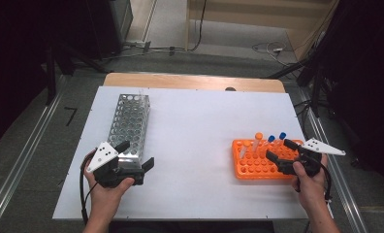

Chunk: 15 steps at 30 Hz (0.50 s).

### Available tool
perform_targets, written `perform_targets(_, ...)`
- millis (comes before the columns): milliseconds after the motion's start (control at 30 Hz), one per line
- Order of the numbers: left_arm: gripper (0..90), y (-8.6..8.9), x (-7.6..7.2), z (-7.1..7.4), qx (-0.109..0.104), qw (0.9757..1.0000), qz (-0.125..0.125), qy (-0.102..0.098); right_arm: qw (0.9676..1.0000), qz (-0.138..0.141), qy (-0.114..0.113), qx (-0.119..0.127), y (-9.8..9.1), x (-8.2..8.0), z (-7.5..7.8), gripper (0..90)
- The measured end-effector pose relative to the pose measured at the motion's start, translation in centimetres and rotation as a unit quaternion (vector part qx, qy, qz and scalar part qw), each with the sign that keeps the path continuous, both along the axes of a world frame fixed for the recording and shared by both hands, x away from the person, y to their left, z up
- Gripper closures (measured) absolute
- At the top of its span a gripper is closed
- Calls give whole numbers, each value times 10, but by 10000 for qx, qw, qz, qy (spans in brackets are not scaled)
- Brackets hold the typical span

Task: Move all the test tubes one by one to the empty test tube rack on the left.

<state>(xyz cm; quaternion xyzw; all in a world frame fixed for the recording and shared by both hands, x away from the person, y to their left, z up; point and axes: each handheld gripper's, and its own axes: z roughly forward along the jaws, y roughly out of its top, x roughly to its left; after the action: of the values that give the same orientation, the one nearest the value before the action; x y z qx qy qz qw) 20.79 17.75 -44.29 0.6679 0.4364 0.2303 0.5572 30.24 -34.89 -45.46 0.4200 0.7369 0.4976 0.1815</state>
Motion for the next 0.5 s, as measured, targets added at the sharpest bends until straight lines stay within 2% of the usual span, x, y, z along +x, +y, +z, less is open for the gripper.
perform_targets(67,0,0,0,0,-21,10000,-9,7,9999,-97,51,-8,-3,5,0,60)
perform_targets(200,0,-2,2,-2,-19,10000,-34,33,9990,-221,337,216,-10,15,-3,207)
perform_targets(300,0,-4,4,-2,-35,10000,-48,44,9980,-378,514,19,-11,22,-5,312)
perform_targets(400,0,-5,4,-2,-12,10000,-50,43,9966,-490,667,6,-11,25,-9,406)
perform_targets(467,0,-6,4,-2,-18,10000,-41,46,9970,-466,620,65,-11,24,-10,507)
perform_targets(500,0,-6,4,-2,-19,10000,-34,49,9969,-490,617,19,-11,24,-10,531)
